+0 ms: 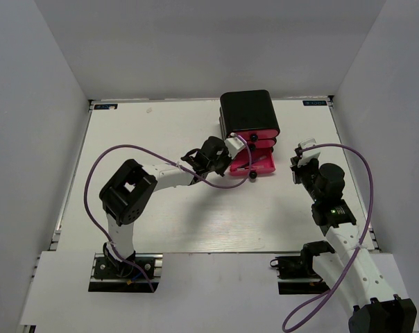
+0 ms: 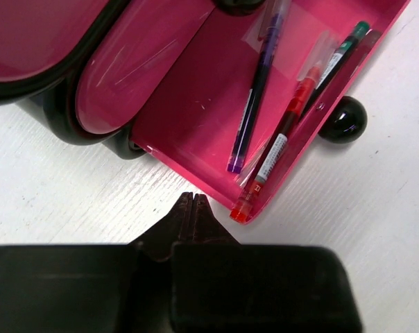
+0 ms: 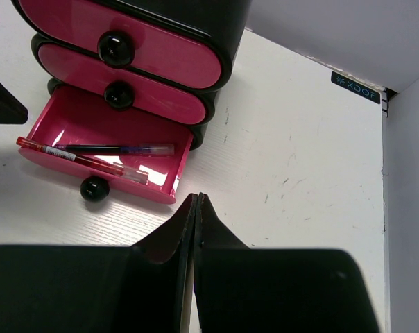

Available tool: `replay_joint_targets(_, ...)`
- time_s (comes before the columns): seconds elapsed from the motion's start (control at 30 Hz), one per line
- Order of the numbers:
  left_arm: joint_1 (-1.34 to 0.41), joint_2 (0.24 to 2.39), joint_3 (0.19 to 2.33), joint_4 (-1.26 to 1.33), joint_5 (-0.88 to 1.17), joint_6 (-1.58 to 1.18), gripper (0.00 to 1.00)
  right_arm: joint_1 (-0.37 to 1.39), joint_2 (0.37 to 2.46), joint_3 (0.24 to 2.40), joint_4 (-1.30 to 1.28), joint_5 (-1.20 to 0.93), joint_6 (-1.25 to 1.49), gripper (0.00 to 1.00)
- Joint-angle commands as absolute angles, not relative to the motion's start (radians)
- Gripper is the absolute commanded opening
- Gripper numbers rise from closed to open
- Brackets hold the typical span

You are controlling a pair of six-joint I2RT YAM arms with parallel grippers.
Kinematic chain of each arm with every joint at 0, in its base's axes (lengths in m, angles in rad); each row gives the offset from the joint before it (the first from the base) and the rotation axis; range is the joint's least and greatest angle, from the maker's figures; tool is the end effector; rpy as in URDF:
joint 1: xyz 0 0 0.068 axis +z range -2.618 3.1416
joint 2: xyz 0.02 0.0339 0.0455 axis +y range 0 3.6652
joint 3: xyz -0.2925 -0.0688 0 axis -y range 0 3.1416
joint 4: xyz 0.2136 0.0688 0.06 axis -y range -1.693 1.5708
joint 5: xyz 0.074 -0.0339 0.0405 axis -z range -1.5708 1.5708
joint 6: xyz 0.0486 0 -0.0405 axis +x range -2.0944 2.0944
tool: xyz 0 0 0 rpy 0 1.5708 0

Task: Sort the stationery into containers
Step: Place the stationery into the container

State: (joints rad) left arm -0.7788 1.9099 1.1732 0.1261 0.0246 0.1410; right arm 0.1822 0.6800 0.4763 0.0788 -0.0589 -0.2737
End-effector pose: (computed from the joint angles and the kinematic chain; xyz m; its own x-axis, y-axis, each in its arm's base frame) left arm 0.2954 -0.2932 0.2200 -0.3033 0.4968 -0.8132 0.7668 0.6339 0.1012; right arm 0.1327 0.0274 0.2977 -0.0535 -0.2842 -0.9573 -0.2626 0.9289 -0.2611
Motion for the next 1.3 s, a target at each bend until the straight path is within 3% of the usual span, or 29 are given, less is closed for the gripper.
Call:
replay_joint_targets(0.0, -0.776, 1.875, 1.17, 0.112, -0.005, 0.146, 0.0, 0.176, 0.664, 0.48, 0.13, -0.052, -0.285, 0.0)
replay_joint_targets(0.6, -0.776, 1.924, 1.218, 0.046, 0.153, 0.173, 0.0, 0.173, 0.667, 0.477, 0.13, -0.051, -0.285, 0.0)
replay_joint_targets(1.27, -0.776, 1.894, 1.218, 0.112, 0.183, 0.126, 0.0, 0.169, 0.67, 0.474, 0.133, -0.049, -0.288, 0.0)
